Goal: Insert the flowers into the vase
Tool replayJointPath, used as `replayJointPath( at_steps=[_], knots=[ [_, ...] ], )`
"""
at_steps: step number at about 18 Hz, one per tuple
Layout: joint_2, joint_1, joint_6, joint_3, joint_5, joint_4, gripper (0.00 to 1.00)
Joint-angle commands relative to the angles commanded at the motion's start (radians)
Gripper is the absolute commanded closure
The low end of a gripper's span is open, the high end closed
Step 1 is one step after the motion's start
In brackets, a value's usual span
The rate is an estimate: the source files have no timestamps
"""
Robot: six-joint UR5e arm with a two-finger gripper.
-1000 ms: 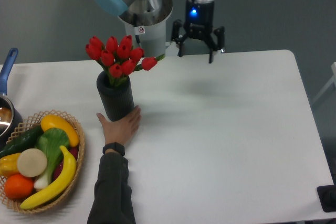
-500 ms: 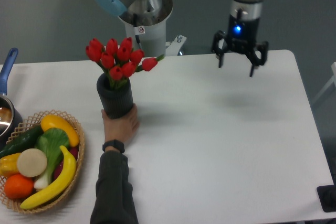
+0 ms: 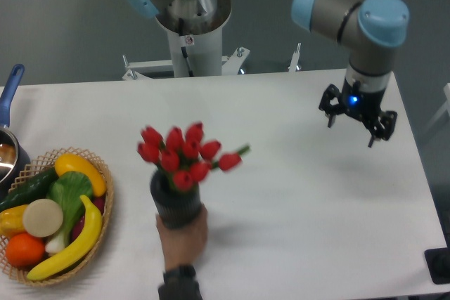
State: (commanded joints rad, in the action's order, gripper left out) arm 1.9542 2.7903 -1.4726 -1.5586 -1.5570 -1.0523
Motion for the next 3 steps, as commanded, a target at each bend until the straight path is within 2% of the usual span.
replayJointPath(
  at_steps=[3],
  knots=[
    [0.037, -0.002, 0.002, 0.038, -0.009, -0.002, 0.0]
  ],
)
